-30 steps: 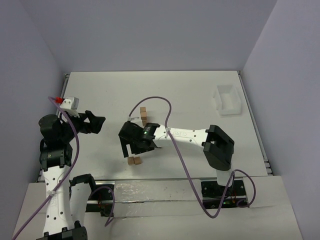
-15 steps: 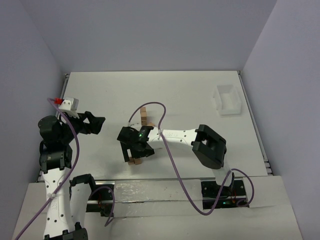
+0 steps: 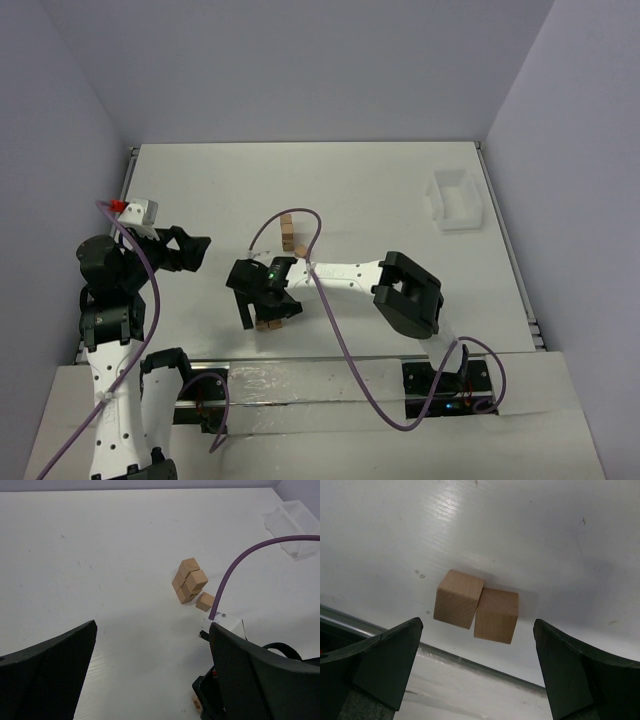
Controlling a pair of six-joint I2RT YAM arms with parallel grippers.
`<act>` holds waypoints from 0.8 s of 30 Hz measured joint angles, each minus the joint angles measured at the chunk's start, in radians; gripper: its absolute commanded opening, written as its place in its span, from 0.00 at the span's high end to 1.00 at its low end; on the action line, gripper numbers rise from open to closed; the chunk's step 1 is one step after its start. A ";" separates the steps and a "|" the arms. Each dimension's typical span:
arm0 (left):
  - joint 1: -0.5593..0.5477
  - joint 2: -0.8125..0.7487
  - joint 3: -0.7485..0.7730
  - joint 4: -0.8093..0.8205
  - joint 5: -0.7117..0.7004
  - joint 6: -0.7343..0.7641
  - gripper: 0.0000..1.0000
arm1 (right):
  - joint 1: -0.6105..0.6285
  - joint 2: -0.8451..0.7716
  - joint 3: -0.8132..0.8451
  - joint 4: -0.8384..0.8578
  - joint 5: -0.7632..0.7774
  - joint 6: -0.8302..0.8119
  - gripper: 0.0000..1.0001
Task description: Build the wood block tower
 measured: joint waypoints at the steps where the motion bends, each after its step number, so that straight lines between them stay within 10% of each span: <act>1: 0.000 -0.001 0.000 -0.001 0.000 0.000 0.01 | 0.000 0.010 0.003 -0.002 0.001 0.000 0.00; 24: 0.000 -0.009 -0.006 -0.002 0.000 0.010 0.01 | -0.031 0.084 0.044 -0.022 -0.020 0.001 0.08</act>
